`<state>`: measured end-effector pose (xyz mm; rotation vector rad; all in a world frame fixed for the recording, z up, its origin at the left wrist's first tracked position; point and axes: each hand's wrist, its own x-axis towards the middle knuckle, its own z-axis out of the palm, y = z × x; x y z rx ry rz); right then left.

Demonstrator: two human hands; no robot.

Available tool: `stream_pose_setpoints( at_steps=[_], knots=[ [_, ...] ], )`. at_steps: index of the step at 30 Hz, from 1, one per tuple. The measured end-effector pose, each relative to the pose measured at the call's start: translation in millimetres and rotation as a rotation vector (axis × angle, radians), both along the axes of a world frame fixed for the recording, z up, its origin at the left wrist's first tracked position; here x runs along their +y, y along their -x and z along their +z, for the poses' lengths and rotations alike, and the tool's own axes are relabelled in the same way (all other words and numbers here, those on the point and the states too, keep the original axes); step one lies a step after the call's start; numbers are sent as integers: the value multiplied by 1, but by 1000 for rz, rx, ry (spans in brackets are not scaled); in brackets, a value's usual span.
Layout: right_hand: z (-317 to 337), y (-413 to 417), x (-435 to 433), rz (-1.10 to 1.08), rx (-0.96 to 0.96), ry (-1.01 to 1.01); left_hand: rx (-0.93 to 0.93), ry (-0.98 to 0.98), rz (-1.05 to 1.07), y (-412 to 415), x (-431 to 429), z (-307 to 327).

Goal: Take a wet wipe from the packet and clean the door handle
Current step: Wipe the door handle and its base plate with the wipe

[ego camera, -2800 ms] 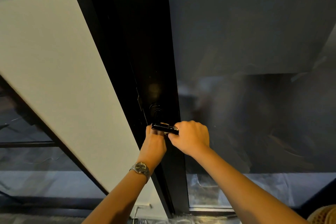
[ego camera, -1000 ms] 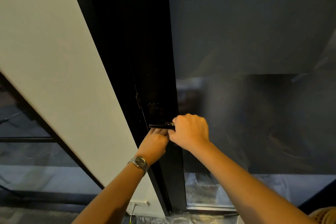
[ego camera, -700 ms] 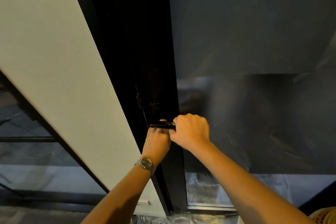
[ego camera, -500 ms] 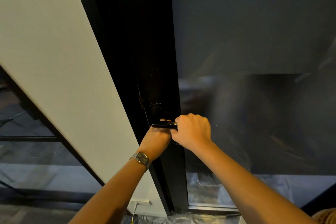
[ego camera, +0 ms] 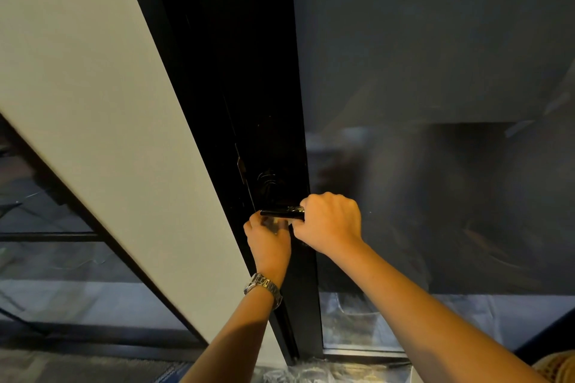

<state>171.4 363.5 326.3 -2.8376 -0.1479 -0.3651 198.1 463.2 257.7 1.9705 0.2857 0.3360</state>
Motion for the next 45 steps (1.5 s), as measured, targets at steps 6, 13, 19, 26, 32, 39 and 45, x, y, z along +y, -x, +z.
stream_pose_setpoints(
  at_steps=[6, 13, 19, 26, 32, 39, 45],
  knots=[
    [-2, 0, -1, -18, 1, -15, 79, 161, 40, 1, 4, -12],
    [-10, -1, 0, -27, 35, -114, 327, 1072, 109, 5, 4, -4],
    [-22, -3, 4, -51, 60, -209, 350, 1066, 80, 7, 4, -7],
    [-39, -5, 11, -75, 66, -346, 156, 473, 78, 7, 4, -18],
    [-45, -7, 12, -104, 33, -367, -218, -274, -203, 19, 17, -21],
    [-45, -6, 13, -92, 2, -383, -272, -993, -580, 5, 26, -14],
    [-46, -8, 12, -93, 23, -370, -307, -1098, -540, -1, 39, -13]
  ],
)
